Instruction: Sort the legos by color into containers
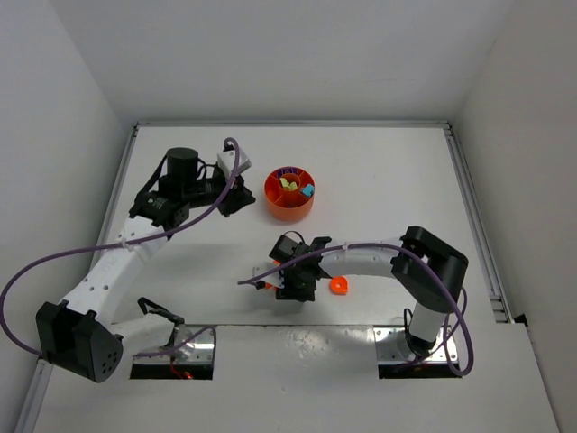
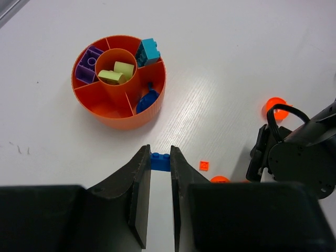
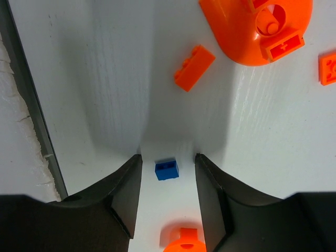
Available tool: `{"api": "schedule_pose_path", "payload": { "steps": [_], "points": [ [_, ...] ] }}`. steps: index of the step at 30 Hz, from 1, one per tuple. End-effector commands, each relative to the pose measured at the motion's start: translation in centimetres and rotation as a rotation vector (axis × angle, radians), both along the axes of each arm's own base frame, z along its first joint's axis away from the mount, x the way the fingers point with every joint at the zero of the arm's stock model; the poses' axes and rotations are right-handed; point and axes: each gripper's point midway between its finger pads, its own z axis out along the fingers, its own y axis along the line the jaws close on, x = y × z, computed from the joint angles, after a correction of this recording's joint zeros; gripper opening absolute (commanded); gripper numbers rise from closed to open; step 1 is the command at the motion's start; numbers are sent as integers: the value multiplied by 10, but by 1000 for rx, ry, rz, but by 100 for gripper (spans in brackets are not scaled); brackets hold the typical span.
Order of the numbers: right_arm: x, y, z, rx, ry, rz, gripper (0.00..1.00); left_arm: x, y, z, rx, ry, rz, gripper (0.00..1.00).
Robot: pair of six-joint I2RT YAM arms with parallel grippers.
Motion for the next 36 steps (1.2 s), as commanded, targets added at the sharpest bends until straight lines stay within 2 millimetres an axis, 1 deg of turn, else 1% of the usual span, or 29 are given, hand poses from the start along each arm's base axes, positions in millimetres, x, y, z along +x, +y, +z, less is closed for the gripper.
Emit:
{"api": "schedule_pose_path", "payload": {
  "steps": [1,3,7,8,9,12,16,17,19,20,23,24,25,26,29,30,32,33,34,35,36],
  "points": [
    [-15,-40,-31,-143,31,-8,45,7,-2,30,-35,-82,-17,4],
    [-13,-42,-30,-137,28,-18,43,8,-3,27,-37,-66,-14,4],
    [-14,-42,-30,-137,30,-27,43,9,-3,29,-40,-75,-14,4],
    [-15,-45,-32,-145,35,-27,43,7,-6,29,-40,-75,-23,4],
    [-15,-45,-32,-145,35,-27,39,7,-6,29,-40,-75,-23,4],
    [-15,-47,-34,-148,28,-37,35,7,-6,29,-40,-75,-23,4],
    [-16,-48,-36,-157,33,-37,26,7,-6,29,-40,-75,-23,4],
    [-12,-50,-36,-162,26,-48,25,7,-6,29,-40,-75,-23,4],
    [-14,-54,-38,-170,30,-48,22,7,-6,29,-40,-75,-23,4],
    [-15,-58,-40,-182,27,-49,22,7,-6,29,-40,-75,-23,4],
    [-12,-57,-40,-178,14,-51,18,7,-6,29,-40,-75,-23,4],
    [-12,-57,-40,-178,14,-51,16,5,-7,25,-41,-65,-32,4],
    [-12,-57,-40,-178,14,-51,16,5,-7,25,-41,-65,-32,4],
    [-11,-58,-40,-183,7,-53,14,6,-7,27,-44,-74,-32,4],
    [-7,-51,-36,-158,-4,-63,9,6,-7,27,-44,-74,-32,4],
    [-6,-52,-36,-162,-12,-65,9,6,-7,27,-44,-74,-32,4],
    [0,-42,-30,-138,-25,-66,6,6,-7,27,-44,-74,-32,4],
    [2,-37,-26,-131,-26,-78,6,6,-7,27,-44,-74,-32,4],
    [5,-37,-24,-131,-25,-88,8,6,-7,27,-44,-74,-32,4],
    [5,-35,-22,-129,-22,-104,13,6,-7,27,-44,-74,-32,4],
    [7,-33,-18,-121,-26,-105,27,5,-7,30,-46,-83,-32,4]
  ]
}}
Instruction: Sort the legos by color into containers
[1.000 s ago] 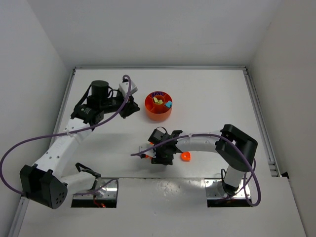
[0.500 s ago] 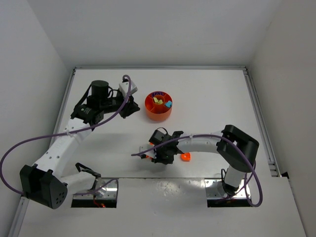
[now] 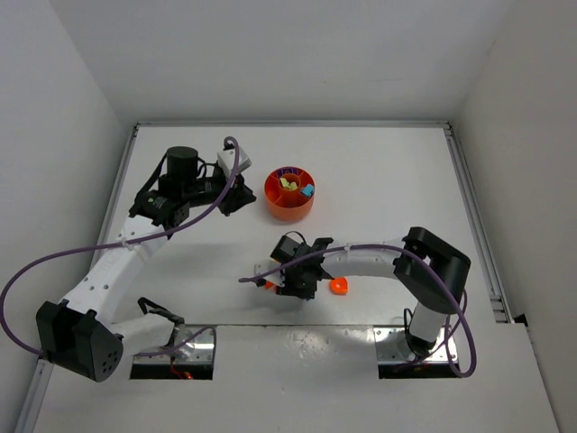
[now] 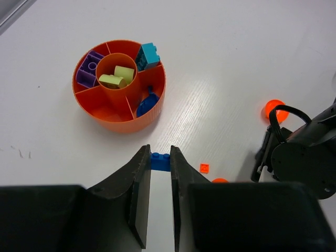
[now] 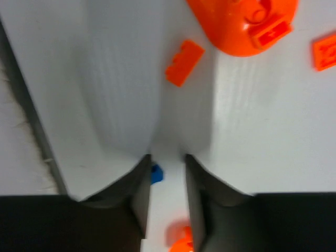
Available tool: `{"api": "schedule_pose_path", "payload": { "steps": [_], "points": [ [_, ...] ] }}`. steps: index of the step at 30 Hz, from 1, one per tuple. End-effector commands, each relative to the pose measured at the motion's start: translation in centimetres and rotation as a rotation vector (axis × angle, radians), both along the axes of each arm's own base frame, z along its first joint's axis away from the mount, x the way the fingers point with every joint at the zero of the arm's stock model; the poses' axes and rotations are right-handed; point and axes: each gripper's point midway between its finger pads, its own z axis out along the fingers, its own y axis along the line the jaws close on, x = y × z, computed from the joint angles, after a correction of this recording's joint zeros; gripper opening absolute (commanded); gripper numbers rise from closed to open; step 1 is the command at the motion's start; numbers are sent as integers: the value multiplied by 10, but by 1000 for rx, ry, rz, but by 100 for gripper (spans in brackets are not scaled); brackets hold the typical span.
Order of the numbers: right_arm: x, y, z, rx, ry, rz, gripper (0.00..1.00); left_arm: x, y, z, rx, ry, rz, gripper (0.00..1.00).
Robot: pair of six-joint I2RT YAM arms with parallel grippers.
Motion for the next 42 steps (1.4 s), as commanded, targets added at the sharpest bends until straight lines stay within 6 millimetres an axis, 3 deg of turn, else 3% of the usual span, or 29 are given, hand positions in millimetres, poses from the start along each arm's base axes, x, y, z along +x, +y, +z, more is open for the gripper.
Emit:
{"api": "schedule_pose_path", "payload": {
  "steps": [1,4,8,14,18,26,33,37,42],
  "points": [
    [12,-27,-16,-132,-39,-57,37,3,-5,26,-39,-74,-25,4],
    [14,-28,-9,-130,-53,-100,49,3,-5,26,-39,-74,-25,4],
    [10,-33,-2,-129,-48,-120,49,3,-5,22,-37,-65,-24,4],
    [-8,-59,-15,-183,-8,-125,42,3,-5,22,-37,-65,-24,4],
    [-13,-63,-12,-169,1,-132,42,1,-4,21,-32,-72,-28,4],
    [-16,-67,-16,-186,30,-136,29,3,-5,23,-37,-66,-24,4],
    [-16,-63,-19,-182,38,-134,6,3,-5,21,-37,-66,-24,4],
    [-7,-53,-7,-119,-5,-139,0,2,-7,13,-35,-50,-22,4],
    [15,-49,30,6,-79,-201,0,2,-7,0,-34,-21,-18,4]
  ]
}}
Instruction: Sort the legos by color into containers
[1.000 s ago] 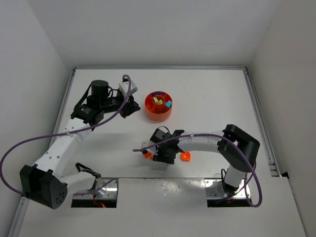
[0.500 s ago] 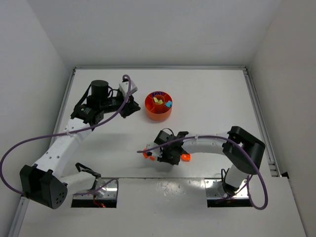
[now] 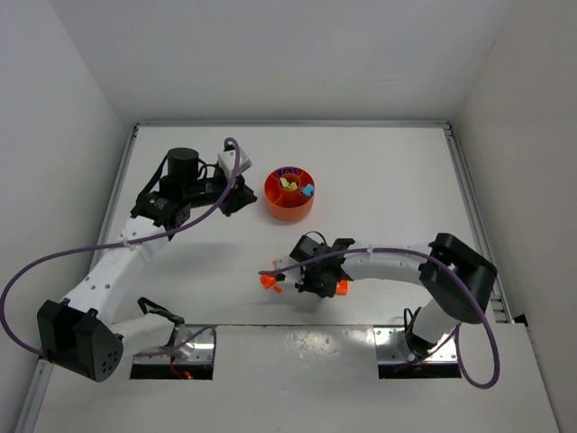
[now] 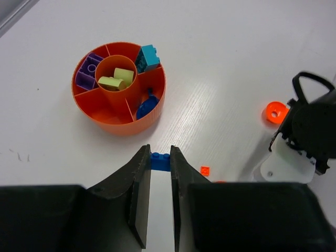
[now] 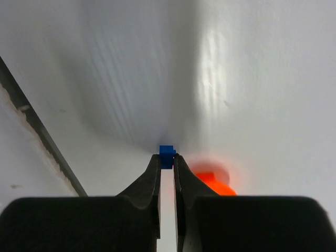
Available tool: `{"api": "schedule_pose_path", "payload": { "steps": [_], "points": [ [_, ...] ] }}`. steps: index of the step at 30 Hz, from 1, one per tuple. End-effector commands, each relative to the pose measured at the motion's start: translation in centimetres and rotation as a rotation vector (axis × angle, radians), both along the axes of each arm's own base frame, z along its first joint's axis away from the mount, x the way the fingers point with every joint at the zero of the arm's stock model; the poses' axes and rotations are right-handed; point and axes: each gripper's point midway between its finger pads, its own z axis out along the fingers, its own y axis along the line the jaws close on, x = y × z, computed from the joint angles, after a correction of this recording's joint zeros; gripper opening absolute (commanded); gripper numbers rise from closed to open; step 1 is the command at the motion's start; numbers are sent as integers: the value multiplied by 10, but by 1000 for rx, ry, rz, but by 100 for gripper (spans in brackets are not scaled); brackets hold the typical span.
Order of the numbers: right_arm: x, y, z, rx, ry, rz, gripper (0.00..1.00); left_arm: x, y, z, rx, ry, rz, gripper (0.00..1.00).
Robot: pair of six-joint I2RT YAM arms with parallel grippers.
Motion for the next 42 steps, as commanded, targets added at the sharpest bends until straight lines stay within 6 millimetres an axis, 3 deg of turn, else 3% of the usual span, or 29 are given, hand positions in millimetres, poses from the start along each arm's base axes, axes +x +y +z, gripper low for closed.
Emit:
{"api": "schedule_pose_path", "payload": {
  "steps": [1,5,8,11,13,16,20,26,27,36,42],
  "points": [
    [20,-2,34,84,-88,-54,0,2,-6,-5,-26,12,-9,4],
    [38,-9,81,197,-195,-117,0,-1,-22,-30,-20,98,-21,4],
    [58,-20,110,236,-278,-187,0,4,-38,-38,-20,108,-23,4],
    [78,-31,123,229,-342,-247,0,10,-47,-55,2,156,-22,4],
    [93,-34,134,253,-365,-303,0,17,-54,-57,5,171,-19,4],
    [110,-27,148,329,-300,-385,0,28,-70,-67,12,211,-22,4],
    [131,-38,158,375,-257,-466,0,46,-86,-83,36,249,-18,4],
    [134,-41,159,407,-214,-493,0,70,-105,-97,55,276,-2,4],
    [136,-44,159,406,-216,-504,0,72,-105,-106,71,293,10,4],
    [135,-43,161,436,-187,-500,0,102,-100,-121,139,262,128,5],
    [136,-44,161,441,-183,-504,0,105,-99,-121,163,249,170,16]
  ]
}}
